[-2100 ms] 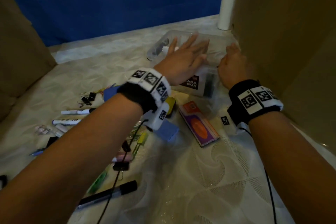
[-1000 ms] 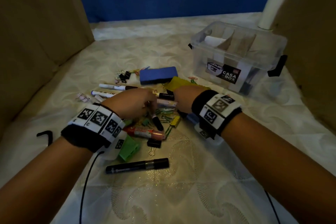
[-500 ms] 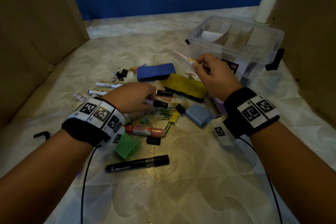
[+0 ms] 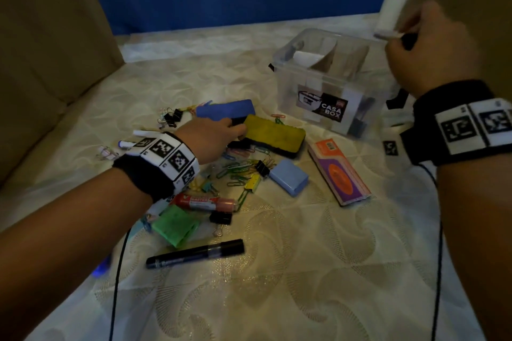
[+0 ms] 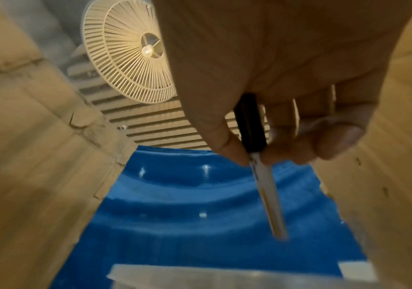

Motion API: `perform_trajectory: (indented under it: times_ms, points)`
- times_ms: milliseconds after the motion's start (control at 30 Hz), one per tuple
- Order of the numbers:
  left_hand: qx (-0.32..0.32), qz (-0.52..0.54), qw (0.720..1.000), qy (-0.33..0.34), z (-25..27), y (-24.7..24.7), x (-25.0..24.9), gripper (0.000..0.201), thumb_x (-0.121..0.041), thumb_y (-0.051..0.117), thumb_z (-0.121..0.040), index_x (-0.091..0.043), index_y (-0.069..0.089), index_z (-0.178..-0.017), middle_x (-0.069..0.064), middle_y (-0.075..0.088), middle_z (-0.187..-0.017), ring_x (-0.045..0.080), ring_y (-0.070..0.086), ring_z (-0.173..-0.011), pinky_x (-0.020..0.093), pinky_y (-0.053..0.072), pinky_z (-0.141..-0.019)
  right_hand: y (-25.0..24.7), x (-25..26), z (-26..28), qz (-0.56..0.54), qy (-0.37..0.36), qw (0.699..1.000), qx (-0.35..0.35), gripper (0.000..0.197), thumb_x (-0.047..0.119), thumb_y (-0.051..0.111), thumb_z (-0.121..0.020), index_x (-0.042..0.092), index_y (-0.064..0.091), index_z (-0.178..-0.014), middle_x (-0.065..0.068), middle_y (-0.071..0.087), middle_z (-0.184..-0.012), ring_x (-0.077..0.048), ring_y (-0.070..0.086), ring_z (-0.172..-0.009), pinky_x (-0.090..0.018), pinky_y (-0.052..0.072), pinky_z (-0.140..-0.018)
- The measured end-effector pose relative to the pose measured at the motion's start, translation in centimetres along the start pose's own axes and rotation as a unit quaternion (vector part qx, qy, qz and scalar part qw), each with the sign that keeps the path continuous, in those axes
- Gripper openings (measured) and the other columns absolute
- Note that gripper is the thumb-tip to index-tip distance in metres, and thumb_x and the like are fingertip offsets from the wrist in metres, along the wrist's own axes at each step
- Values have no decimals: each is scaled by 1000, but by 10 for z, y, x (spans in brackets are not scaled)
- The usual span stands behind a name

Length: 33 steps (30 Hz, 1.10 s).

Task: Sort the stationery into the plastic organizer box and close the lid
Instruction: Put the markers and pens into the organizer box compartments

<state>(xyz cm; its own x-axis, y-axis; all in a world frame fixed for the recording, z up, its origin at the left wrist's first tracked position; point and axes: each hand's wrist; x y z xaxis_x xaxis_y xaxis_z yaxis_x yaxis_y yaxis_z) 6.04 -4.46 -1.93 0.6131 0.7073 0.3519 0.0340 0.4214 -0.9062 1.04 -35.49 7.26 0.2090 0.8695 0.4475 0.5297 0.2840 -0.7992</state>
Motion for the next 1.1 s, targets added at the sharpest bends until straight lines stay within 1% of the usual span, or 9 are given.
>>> perform_trajectory:
  times_ms: [167, 300, 367, 433, 467, 567, 700, 933, 1100]
  points:
    - [-3, 9, 1000, 10, -4, 6, 0, 46, -3, 45, -95, -19, 34, -137, 13, 49, -119, 23, 40, -61, 32, 29, -51, 22, 2, -45, 204, -3, 962, 183, 36, 35, 58, -88, 0, 57, -97, -19, 60, -93, -34, 58, -82, -41, 50, -71]
    - [-17, 7, 999, 39, -8, 8, 0, 40, -7, 50, -94, -19, 42, -131, 12, 59, -109, 30, 62, -86, 35, 39, -58, 58, -7, -76, 315, -58, 918, 233, 40, 39, 76, -72, 13, 45, -74, -12, 56, -80, -31, 59, -74, -42, 55, -72]
    - [-13, 2, 999, 35, -10, 7, -1, 36, -7, 48, -95, -18, 44, -129, 13, 62, -100, 30, 63, -83, 36, 41, -58, 115, -64, -139, 311, -54, 915, 251, 50, 60, 77, -59, 25, 49, -82, -10, 61, -93, -32, 61, -83, -44, 54, -75]
    - [-5, -5, 1000, 25, -13, 4, -2, 34, -9, 51, -94, -17, 48, -127, 13, 65, -97, 30, 64, -83, 37, 46, -60, 119, -68, -146, 277, -53, 909, 308, 75, 90, 59, -44, 35, 58, -95, -1, 64, -102, -30, 61, -89, -46, 52, -82]
    - [-2, -5, 1000, 22, -14, 2, -3, 33, -12, 54, -94, -16, 51, -126, 13, 66, -98, 30, 65, -85, 37, 49, -63, 113, -61, -136, 227, -28, 923, 310, 76, 89, 57, -51, 35, 61, -105, 0, 64, -109, -30, 60, -95, -46, 50, -88]
    - [1, 6, 1000, 25, -18, -2, -5, 25, -22, 58, -93, -12, 60, -116, 12, 66, -101, 29, 65, -91, 34, 46, -64, 64, -14, -74, 202, -18, 948, 245, 39, 39, 52, -93, 11, 62, -119, -12, 59, -126, -36, 54, -116, -42, 42, -102]
    - [-12, 28, 999, 27, -19, 0, -4, 20, -17, 56, -93, -12, 64, -111, 10, 67, -101, 27, 65, -90, 31, 42, -65, 64, -35, -73, 169, 52, 975, 137, 39, 18, 42, -95, -3, 52, -127, -27, 50, -132, -42, 51, -117, -45, 45, -98]
    - [-119, 110, 987, 16, 7, -23, 6, 47, -22, 52, -96, -29, 35, -139, 7, 60, -116, 30, 63, -88, 35, 47, -66, 76, -48, -60, 71, 117, 978, 159, 50, 10, 43, -91, -9, 35, -137, -24, 32, -149, -38, 40, -131, -41, 37, -108]
    - [-187, 208, 959, 41, 38, -68, 9, 44, -24, 47, -96, -39, 33, -135, 1, 56, -115, 28, 61, -86, 42, 51, -68, 78, -54, -44, 1, 111, 989, 99, 43, 6, 35, -96, -12, 37, -135, -26, 30, -149, -36, 36, -134, -37, 30, -108]
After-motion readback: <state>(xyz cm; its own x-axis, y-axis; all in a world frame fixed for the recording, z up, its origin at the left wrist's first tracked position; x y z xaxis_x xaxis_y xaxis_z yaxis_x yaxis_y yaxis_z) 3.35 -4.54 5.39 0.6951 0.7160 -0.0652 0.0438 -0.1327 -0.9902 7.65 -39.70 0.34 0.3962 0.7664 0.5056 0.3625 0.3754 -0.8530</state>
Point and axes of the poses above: each hand's wrist, its own z-axis away from the middle knuckle, its own y-axis out of the palm, x = y × z
